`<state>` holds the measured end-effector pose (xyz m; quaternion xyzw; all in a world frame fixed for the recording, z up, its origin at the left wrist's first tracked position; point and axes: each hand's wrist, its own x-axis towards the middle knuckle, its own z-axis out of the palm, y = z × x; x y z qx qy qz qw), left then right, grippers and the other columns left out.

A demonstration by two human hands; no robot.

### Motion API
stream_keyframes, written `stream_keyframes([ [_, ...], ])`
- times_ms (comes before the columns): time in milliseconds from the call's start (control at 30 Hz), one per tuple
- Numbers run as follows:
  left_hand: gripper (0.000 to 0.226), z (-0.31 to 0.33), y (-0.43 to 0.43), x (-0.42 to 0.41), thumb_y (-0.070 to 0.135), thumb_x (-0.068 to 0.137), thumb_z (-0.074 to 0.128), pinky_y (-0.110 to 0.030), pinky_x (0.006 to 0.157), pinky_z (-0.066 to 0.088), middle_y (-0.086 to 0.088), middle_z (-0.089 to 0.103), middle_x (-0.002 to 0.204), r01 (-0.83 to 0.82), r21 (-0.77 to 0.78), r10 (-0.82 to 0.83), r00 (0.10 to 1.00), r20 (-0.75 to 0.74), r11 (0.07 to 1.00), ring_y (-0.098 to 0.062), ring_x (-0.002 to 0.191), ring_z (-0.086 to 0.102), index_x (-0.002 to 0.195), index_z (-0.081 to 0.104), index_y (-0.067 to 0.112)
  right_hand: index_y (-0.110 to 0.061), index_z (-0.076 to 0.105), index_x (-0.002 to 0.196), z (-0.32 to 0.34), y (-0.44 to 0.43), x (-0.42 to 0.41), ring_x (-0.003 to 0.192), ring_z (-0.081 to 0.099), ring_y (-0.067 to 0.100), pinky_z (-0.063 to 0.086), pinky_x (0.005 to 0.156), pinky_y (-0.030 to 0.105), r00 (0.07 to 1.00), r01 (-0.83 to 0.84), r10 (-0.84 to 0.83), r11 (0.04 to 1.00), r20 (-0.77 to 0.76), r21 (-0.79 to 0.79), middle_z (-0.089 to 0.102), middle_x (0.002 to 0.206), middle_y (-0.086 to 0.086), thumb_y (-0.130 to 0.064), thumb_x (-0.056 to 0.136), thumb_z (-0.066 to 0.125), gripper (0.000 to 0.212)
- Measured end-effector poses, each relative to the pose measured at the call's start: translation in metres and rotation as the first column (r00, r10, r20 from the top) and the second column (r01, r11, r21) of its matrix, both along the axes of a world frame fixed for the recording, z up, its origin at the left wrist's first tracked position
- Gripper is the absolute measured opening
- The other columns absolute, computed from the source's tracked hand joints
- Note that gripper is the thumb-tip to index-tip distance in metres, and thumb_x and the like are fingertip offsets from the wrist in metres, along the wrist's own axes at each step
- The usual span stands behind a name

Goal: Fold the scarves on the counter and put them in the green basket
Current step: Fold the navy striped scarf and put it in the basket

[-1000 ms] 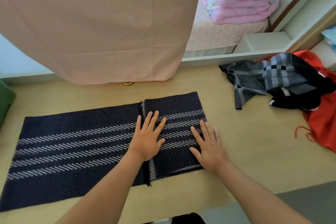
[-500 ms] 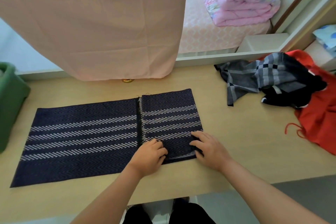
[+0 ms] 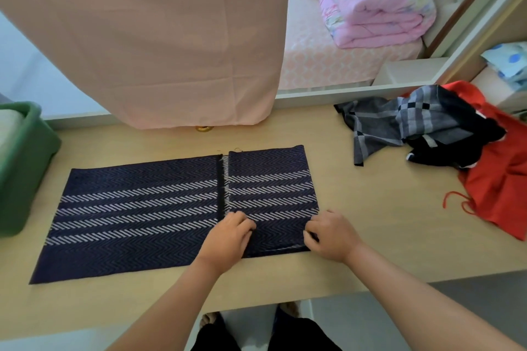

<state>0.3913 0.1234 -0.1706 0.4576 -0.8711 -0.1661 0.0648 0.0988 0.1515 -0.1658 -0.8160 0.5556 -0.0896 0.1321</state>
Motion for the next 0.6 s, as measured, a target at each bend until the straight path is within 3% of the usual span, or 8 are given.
stream_keyframes([
  [67, 0.036, -0.004, 0.001, 0.002, 0.027, 0.094, 0.058, -0.033, 0.096, 0.047, 0.004, 0.050, 0.127, -0.072, 0.051, 0.067, 0.993, 0.094, 0.996, -0.017, 0.116, 0.048, 0.129, 0.056, 0.024, -0.023, 0.067, 0.084, 0.000, -0.005, 0.011, 0.075, 0.050, 0.014, 0.037, 0.068, 0.026, 1.000, 0.009, -0.009, 1.000, -0.003, 0.008, 0.058, 0.082, -0.007, -0.029, 0.089, 0.053, 0.016],
  [167, 0.045, -0.002, 0.002, 0.011, 0.028, 0.093, 0.059, -0.034, 0.107, 0.039, 0.005, 0.042, 0.137, -0.066, 0.139, 0.047, 0.989, 0.137, 0.988, -0.018, 0.127, 0.040, 0.137, 0.049, 0.026, -0.027, 0.057, 0.119, 0.001, -0.013, 0.027, 0.101, 0.049, 0.018, 0.043, 0.084, 0.033, 0.987, 0.034, -0.009, 0.988, -0.162, 0.148, 0.053, 0.110, -0.004, -0.034, 0.090, 0.050, 0.031],
  [333, 0.032, 0.018, -0.006, 0.041, 0.023, 0.099, 0.052, -0.029, 0.101, 0.041, 0.008, 0.052, 0.126, -0.174, 0.114, 0.179, 0.983, -0.034, 0.978, -0.013, 0.116, 0.045, 0.131, 0.056, 0.024, -0.021, 0.061, 0.111, 0.022, -0.036, 0.072, 0.100, 0.053, 0.026, 0.039, 0.087, 0.041, 0.934, 0.091, -0.034, 0.985, -0.355, 0.145, 0.058, 0.108, 0.004, -0.038, 0.090, 0.040, 0.033],
  [400, 0.032, 0.027, -0.011, 0.066, 0.018, 0.101, 0.047, -0.028, 0.096, 0.043, 0.008, 0.055, 0.121, -0.309, 0.115, 0.317, 0.947, -0.050, 0.944, -0.013, 0.111, 0.049, 0.132, 0.054, 0.023, -0.021, 0.059, 0.117, 0.027, -0.049, 0.102, 0.104, 0.053, 0.026, 0.040, 0.088, 0.041, 0.949, 0.048, 0.005, 0.986, -0.314, 0.163, 0.056, 0.113, 0.004, -0.035, 0.093, 0.041, 0.033],
  [500, 0.039, 0.040, -0.020, 0.117, 0.011, 0.101, 0.039, -0.031, 0.091, 0.049, 0.006, 0.057, 0.123, -0.532, 0.207, 0.560, 0.820, -0.118, 0.821, -0.013, 0.110, 0.055, 0.138, 0.048, 0.019, -0.022, 0.054, 0.127, 0.031, -0.067, 0.162, 0.115, 0.049, 0.027, 0.042, 0.096, 0.042, 0.975, -0.045, 0.101, 0.963, -0.200, 0.266, 0.051, 0.122, 0.005, -0.031, 0.097, 0.043, 0.033],
  [600, 0.041, 0.046, -0.028, 0.179, 0.011, 0.102, 0.038, -0.034, 0.097, 0.048, 0.002, 0.055, 0.130, -0.667, 0.230, 0.700, 0.704, -0.117, 0.709, -0.015, 0.118, 0.053, 0.142, 0.044, 0.017, -0.023, 0.051, 0.132, 0.034, -0.077, 0.237, 0.122, 0.045, 0.028, 0.040, 0.102, 0.043, 0.983, -0.093, 0.140, 0.940, -0.121, 0.329, 0.047, 0.132, 0.005, -0.030, 0.097, 0.046, 0.036],
])
